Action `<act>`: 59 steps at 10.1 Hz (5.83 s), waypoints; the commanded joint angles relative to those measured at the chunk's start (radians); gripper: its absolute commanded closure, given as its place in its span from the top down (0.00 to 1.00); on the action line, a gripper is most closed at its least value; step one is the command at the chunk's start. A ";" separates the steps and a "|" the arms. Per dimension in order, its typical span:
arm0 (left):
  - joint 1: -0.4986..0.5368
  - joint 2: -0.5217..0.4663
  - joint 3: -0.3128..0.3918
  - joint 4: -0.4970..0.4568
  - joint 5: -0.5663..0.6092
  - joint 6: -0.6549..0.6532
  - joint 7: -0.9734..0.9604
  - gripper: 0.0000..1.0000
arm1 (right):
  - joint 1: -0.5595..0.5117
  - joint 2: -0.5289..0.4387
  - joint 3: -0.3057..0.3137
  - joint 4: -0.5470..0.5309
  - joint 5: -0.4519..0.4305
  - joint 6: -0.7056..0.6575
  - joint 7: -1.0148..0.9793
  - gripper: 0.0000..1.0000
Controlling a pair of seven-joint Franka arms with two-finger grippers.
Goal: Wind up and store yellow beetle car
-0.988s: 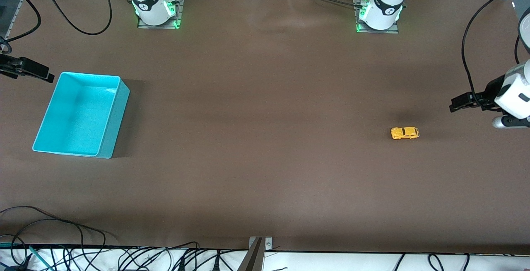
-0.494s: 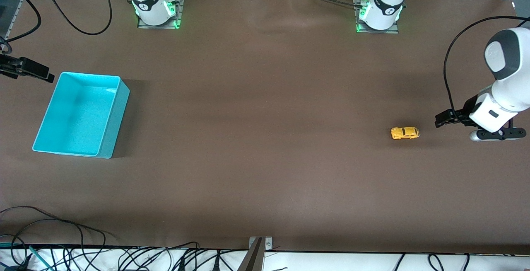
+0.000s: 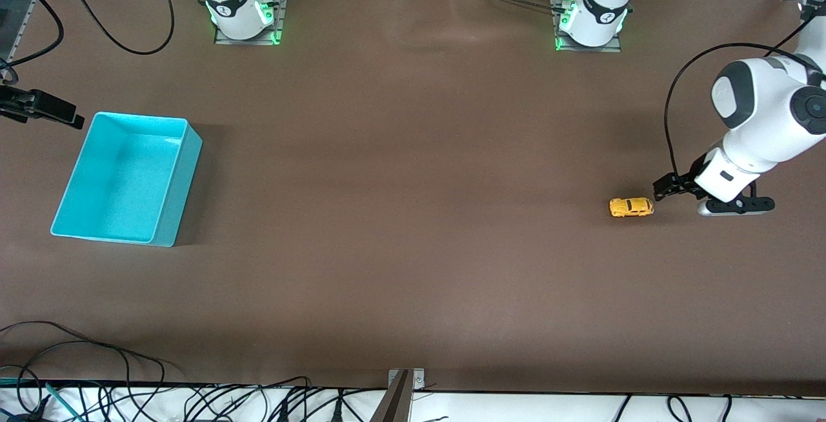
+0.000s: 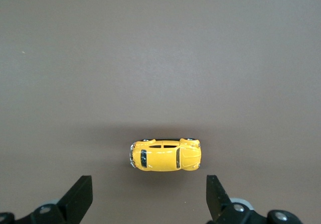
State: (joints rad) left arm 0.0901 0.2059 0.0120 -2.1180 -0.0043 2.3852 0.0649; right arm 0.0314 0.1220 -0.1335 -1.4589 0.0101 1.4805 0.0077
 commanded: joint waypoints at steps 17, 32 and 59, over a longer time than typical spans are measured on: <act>0.000 0.234 -0.001 -0.074 0.017 0.281 1.518 0.94 | -0.002 0.007 -0.001 0.012 0.019 -0.006 -0.009 1.00; -0.003 0.265 -0.034 -0.073 0.020 0.264 1.701 0.00 | -0.001 0.007 -0.001 0.011 0.019 -0.008 -0.009 1.00; 0.148 0.149 0.040 0.112 -0.042 0.100 1.897 1.00 | -0.002 0.007 -0.001 0.008 0.019 -0.006 -0.009 1.00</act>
State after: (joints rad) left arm 0.2489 0.4444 0.0480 -1.9193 -0.0160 2.4900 1.9481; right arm 0.0315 0.1277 -0.1334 -1.4593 0.0104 1.4801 0.0072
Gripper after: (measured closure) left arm 0.000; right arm 0.000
